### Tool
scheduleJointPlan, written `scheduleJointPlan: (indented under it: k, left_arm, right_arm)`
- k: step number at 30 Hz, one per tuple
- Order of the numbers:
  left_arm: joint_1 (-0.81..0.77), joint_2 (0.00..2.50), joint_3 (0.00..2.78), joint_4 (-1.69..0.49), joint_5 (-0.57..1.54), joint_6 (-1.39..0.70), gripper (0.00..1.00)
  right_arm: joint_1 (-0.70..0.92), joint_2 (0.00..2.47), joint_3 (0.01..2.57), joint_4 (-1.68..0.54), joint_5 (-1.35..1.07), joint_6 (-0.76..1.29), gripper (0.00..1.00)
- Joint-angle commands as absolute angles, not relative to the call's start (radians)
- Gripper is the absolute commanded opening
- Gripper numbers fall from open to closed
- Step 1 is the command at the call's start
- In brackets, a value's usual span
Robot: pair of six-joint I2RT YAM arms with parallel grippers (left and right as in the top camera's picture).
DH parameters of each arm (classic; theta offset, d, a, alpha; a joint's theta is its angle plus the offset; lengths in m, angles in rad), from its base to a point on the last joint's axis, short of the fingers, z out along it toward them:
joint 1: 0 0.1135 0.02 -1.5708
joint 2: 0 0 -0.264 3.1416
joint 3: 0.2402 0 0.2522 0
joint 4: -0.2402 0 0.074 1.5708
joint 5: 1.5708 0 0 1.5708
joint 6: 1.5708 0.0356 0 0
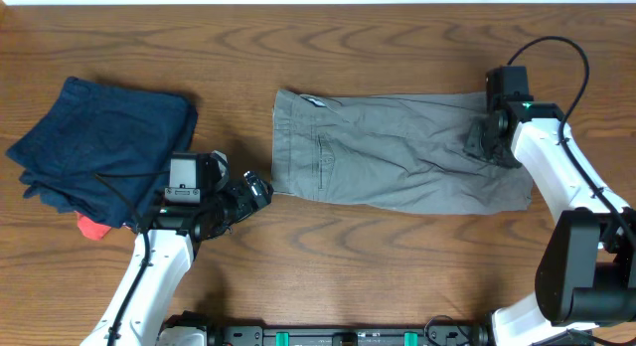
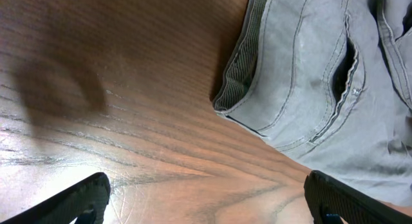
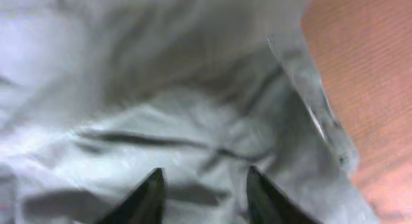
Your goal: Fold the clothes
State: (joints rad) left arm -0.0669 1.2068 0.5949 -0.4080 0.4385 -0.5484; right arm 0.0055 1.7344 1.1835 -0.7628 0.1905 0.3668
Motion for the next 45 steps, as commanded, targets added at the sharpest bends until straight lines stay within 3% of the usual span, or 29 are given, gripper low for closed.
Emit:
scheduleJointPlan:
  k: [1,5,9,12,14,15,20,24,30,37,45]
  left_arm:
    - [-0.065,1.208,0.591,-0.413,0.434,-0.532,0.98]
    - [-0.065,1.208,0.591,-0.416,0.434,-0.532,0.98]
    - [-0.065,1.208,0.591,-0.419,0.434,-0.532,0.98]
    - [-0.065,1.208,0.591,-0.418,0.434,-0.532,0.98]
    - [-0.065,1.208,0.591,-0.414,0.434,-0.532,0.98]
    - [-0.065,1.208,0.591,-0.412,0.434,-0.532,0.98]
    - [-0.065,1.208,0.591,-0.412,0.434,-0.532,0.98]
    - [-0.065,1.208,0.591,-0.402,0.434,-0.532,0.98]
    - [-0.065,1.208,0.591,-0.318,0.433,-0.531,0.98]
    - [-0.065,1.208,0.591,-0.308,0.433,-0.531,0.98]
    - [-0.065,1.208,0.591,-0.313,0.434,-0.531,0.98]
  right_arm:
    - [-0.002,1.748,1.186,-0.731,0.189,0.361,0.27]
    - [-0.002,1.793,1.186,-0.698,0.159,0.357,0.18]
    - [-0.002,1.854,1.186,-0.634,0.145,0.358,0.18]
    - [-0.002,1.893,1.186,-0.48,0.146,0.358,0.25]
    - [-0.006,1.922,1.186,-0.31,0.149,0.358,0.43]
    - [-0.007,1.934,1.186,-0.237,0.149,0.358,0.45]
    - [-0.008,1.932,1.193,-0.036,0.078,0.362,0.37]
    - [-0.008,1.894,1.196,-0.066,-0.016,0.36,0.29]
    - [0.033,1.748,1.196,-0.303,-0.262,0.229,0.2]
    - [0.176,1.726,1.195,-0.504,-0.284,0.003,0.23]
    - [0.259,1.892,1.195,-0.47,-0.234,0.041,0.24]
